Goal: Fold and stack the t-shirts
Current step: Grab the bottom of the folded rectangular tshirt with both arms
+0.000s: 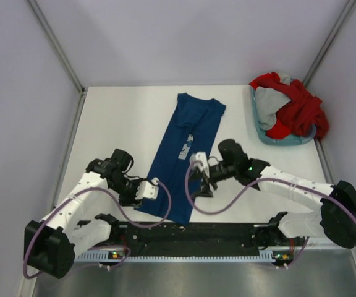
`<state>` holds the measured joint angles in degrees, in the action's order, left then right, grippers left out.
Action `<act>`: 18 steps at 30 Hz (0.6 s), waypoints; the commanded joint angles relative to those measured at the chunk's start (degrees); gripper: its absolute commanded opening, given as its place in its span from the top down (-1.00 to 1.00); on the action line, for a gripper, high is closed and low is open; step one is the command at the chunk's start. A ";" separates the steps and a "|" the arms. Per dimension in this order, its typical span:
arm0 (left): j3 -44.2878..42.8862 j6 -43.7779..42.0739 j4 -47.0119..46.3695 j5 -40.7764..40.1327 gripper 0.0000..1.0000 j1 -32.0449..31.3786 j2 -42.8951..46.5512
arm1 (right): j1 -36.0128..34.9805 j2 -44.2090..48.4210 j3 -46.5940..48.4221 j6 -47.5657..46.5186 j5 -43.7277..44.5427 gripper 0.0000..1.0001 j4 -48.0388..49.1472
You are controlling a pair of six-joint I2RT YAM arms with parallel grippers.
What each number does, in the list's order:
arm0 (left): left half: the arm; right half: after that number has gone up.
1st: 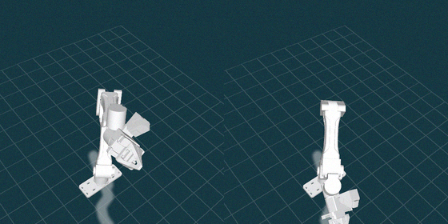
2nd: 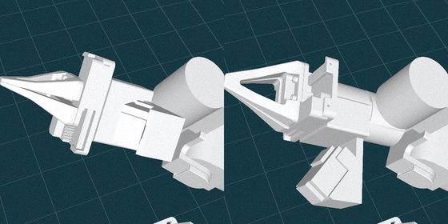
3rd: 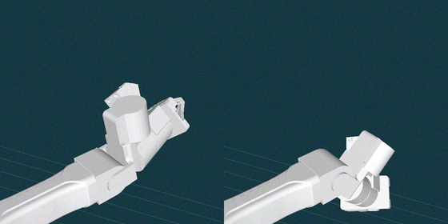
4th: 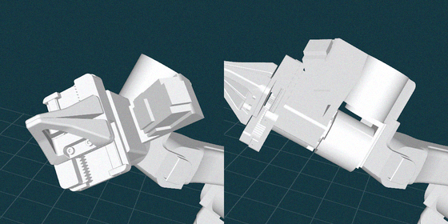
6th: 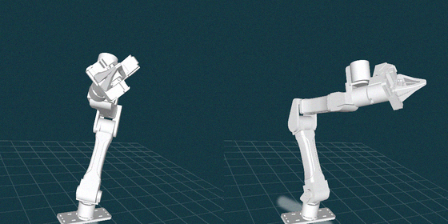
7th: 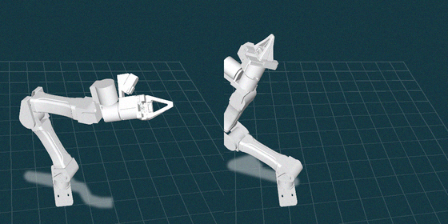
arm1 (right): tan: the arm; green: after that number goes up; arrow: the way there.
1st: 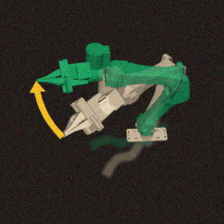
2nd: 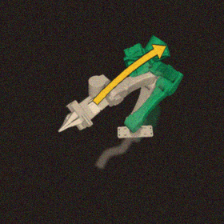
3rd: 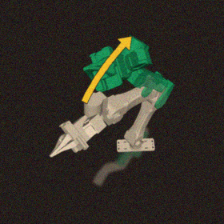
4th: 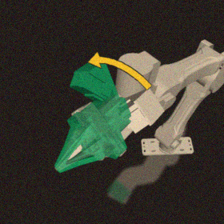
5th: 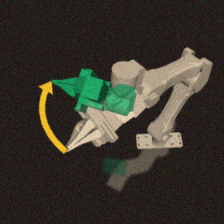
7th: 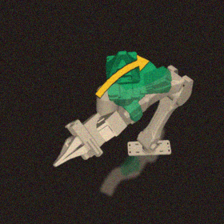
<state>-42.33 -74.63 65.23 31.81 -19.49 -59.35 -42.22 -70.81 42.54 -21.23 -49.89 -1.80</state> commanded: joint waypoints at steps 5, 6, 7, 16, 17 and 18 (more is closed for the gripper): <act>9.09 -13.70 -2.56 -4.12 -0.07 0.06 1.78 | -20.61 0.67 -7.21 -17.78 10.76 -0.25 -0.13; 10.06 -14.22 -3.09 -4.82 -0.08 -0.03 2.05 | -22.19 0.41 -7.56 -18.57 13.39 -0.25 -0.30; 11.11 -14.92 -3.62 -5.35 -0.08 -0.03 2.22 | -23.51 -0.03 -7.74 -19.36 14.81 -0.25 -0.13; 13.41 -17.04 -5.38 -6.15 -0.09 -0.47 1.61 | -30.46 -6.88 -6.51 -26.40 19.12 -0.24 -2.86; 13.84 -17.13 -5.99 -6.76 -0.09 -0.47 1.43 | -30.56 -7.59 -6.51 -26.40 19.21 -0.24 -2.16; 14.28 -17.30 -6.69 -7.29 -0.09 -0.64 1.26 | -30.56 -8.20 -6.42 -26.49 19.13 -0.24 -1.37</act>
<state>-29.23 -89.10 59.96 24.93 -19.68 -57.34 -71.37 -76.99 34.50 -43.94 -32.27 -4.54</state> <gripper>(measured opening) 0.545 0.621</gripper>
